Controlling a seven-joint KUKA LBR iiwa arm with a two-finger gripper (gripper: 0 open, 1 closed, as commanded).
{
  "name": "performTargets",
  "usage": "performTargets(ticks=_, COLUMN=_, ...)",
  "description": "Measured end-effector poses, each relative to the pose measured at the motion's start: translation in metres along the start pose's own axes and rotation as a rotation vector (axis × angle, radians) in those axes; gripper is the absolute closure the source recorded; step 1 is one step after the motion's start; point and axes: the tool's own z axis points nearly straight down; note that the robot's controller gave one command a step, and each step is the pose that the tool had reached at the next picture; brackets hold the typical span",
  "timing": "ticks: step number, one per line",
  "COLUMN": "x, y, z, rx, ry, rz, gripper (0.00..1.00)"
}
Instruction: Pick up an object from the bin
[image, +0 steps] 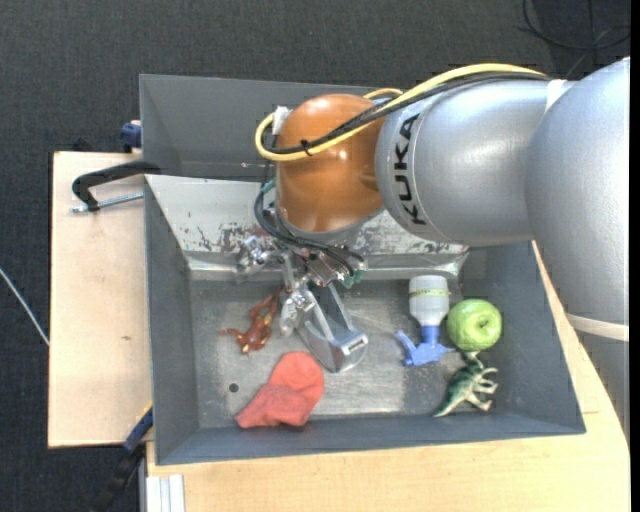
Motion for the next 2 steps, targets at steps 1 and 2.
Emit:
performTargets(ticks=1, x=-0.006, y=-0.003, z=0.054, rx=-0.001, ry=0.001, rz=-0.154, gripper=0.00)
performTargets(ticks=2, x=-0.005, y=-0.003, z=0.044, rx=-0.001, ry=-0.001, rz=-0.153, gripper=1.00)
